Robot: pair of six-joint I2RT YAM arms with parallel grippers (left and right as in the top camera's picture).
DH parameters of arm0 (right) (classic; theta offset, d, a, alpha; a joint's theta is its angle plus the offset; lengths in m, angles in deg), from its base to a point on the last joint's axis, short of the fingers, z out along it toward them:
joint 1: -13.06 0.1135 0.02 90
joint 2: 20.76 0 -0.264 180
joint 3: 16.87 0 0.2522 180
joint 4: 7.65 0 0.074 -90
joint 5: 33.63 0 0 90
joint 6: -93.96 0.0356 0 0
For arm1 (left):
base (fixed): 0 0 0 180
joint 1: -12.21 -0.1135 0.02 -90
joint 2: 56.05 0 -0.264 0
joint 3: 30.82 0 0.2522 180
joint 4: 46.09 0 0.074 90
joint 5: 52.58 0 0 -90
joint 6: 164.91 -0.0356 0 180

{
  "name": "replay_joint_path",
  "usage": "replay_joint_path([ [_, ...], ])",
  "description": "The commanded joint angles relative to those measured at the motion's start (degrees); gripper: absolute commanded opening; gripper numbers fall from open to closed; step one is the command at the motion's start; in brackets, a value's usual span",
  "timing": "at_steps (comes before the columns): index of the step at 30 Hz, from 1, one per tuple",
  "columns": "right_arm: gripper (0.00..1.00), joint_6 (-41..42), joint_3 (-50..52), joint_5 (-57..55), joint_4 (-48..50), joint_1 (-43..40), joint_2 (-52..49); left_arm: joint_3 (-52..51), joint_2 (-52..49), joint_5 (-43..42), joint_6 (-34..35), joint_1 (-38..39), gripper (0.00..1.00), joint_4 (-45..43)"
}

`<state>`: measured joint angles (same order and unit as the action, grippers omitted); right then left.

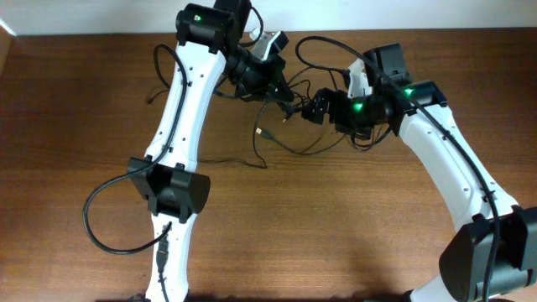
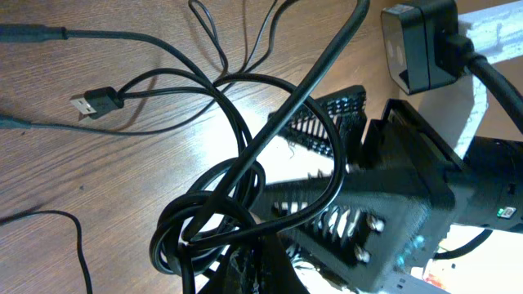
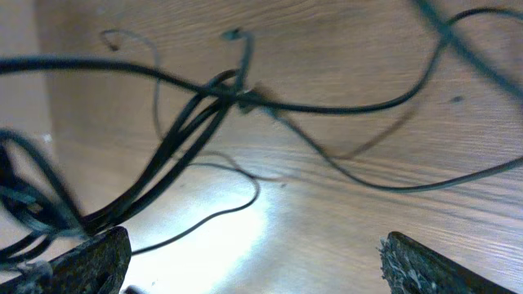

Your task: Untangle cables

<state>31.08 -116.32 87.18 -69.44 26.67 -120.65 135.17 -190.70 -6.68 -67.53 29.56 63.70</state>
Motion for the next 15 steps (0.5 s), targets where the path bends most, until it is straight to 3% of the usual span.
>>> replay_joint_path([
  [1,0.98,0.4,0.3,3.7,-0.1,0.2,0.0,1.0,0.0,0.0,0.3,0.2,0.00,0.1],
  [15,0.98,0.4,0.3,3.4,-0.2,0.2,0.0,1.0,0.0,0.0,0.3,0.2,0.00,0.0],
])
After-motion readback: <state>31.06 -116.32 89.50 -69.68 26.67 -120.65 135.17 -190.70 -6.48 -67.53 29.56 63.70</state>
